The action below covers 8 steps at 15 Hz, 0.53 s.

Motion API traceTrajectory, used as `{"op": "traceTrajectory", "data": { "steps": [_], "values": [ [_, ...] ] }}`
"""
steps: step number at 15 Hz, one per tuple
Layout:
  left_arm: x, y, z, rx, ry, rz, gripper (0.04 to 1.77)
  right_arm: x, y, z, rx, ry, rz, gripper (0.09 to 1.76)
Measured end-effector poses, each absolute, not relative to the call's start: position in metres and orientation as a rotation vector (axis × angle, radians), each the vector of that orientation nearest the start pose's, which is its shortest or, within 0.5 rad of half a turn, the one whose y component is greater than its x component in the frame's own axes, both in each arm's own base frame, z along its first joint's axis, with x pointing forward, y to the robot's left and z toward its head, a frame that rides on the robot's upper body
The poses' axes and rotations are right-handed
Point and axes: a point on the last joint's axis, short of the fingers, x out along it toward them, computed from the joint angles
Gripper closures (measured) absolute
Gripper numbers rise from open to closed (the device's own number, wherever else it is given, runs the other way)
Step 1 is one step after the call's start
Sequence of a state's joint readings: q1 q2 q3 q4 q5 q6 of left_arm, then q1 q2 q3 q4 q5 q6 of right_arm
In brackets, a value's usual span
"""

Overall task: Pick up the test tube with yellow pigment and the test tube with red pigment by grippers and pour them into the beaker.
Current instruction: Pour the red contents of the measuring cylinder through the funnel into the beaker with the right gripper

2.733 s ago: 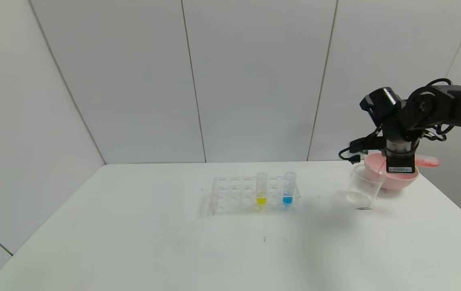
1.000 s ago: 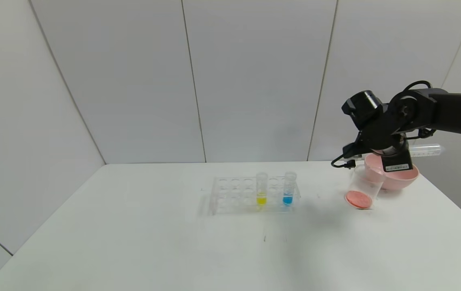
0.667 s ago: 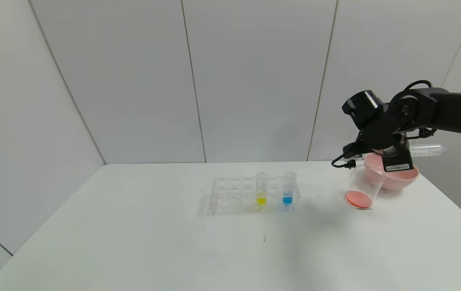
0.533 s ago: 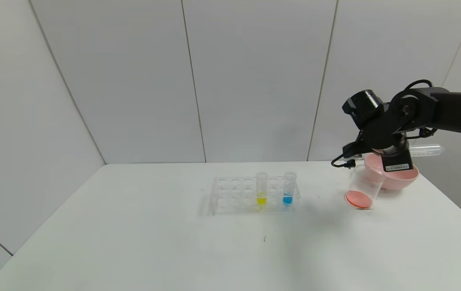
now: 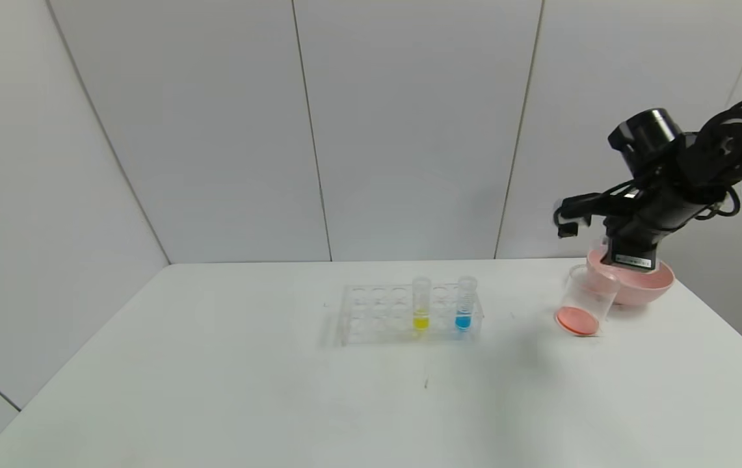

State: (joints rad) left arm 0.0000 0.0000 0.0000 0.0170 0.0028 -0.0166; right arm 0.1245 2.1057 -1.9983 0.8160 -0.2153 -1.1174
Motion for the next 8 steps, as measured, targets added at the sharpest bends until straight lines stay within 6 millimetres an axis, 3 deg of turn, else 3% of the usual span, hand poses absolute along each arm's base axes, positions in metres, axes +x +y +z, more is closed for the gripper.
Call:
{"op": "traceTrajectory", "data": {
  "steps": [3, 6, 8],
  "values": [
    [-0.023, 0.0, 0.074, -0.017, 0.017, 0.003, 0.09, 0.376, 0.021, 0.257, -0.877, 0.759, 0.515, 1.33],
    [-0.023, 0.0, 0.074, -0.017, 0.017, 0.002, 0.09, 0.357, 0.015, 0.283, -0.495, 0.695, 0.51, 1.33],
    [-0.023, 0.0, 0.074, -0.017, 0.017, 0.003, 0.09, 0.34, 0.005, 0.299, -0.342, 0.648, 0.537, 1.33]
  ]
}}
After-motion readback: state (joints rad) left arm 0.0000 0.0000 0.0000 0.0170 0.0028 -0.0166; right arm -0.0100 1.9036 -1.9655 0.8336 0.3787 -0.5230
